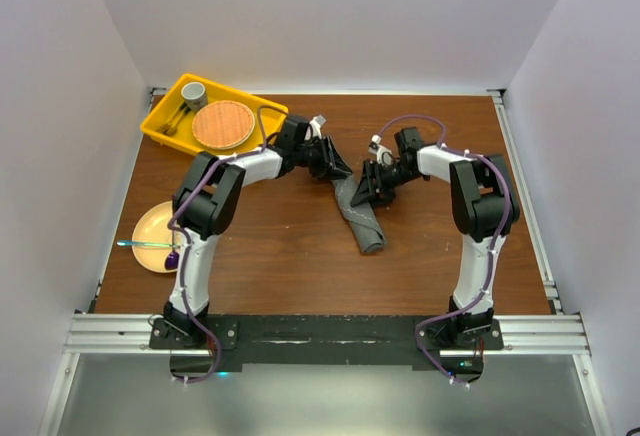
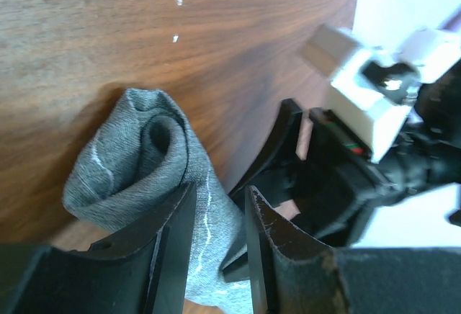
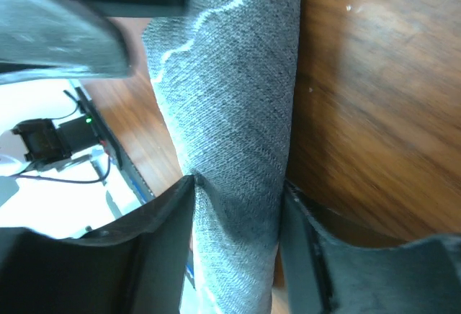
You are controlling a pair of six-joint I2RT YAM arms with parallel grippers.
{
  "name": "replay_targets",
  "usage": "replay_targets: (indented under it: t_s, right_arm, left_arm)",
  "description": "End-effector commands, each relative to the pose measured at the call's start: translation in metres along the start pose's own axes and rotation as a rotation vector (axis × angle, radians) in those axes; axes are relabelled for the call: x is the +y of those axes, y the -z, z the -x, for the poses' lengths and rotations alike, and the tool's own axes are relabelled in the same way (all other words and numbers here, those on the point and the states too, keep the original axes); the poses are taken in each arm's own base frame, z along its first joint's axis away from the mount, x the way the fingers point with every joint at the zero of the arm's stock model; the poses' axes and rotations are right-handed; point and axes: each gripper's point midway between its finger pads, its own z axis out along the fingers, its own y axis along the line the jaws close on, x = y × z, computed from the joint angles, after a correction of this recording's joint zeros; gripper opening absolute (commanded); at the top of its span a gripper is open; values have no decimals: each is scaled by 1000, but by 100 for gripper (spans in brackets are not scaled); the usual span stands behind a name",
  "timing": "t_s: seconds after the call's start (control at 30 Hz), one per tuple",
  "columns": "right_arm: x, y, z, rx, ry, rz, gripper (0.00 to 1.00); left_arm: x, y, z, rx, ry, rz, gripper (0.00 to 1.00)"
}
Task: Fold the napkin, place the utensils inside, and roll it up
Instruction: Roll the napkin with the utensil
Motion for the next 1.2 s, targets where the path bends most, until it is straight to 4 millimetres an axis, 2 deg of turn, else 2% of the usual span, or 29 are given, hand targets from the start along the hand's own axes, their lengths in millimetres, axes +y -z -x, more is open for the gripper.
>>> replay_targets:
  t_s: [0.0,0.13,0.2,0.37,0.4,0.47,0.6,0.7,0.77,0.83,0.97,1.17]
  right_arm:
    - [-6,31,13,-36,76,-192,58]
    - [-7,54,2,9,101,-336,60]
    - [0,64,-3,5,131,-364,61]
    - [17,60,-30,39,186,-414,62]
    - [16,59,-37,48,188,-427,63]
    - [14,59,-38,24,207,-480,63]
    - [-4,53,-48,25,186,-531,63]
    - [-22,53,-52,31,173,-599,62]
    - [-30,52,-52,23,159,-628,62]
    - [-33,52,-52,20,151,-636,61]
    - [-25,52,-52,10,153,-612,61]
    - [3,63,-46,-21,174,-552,61]
  left_arm:
    - [-7,-8,9,-7,-48,-14,38]
    - [-2,-12,8,2,-44,-8,38]
    - [0,-15,9,5,-44,-4,38]
    - [1,-18,10,15,-42,-3,38]
    - [1,-20,10,19,-43,-4,38]
    - [-1,-21,12,18,-50,-5,38]
    - [-5,-23,13,18,-59,-10,38]
    - [-14,-22,15,9,-74,-21,38]
    - [-17,-21,12,25,-65,-15,39]
    - [-28,-17,15,18,-67,-33,40]
    - [-58,-1,24,-18,-99,-74,41]
    - [-88,20,27,-47,-127,-117,42]
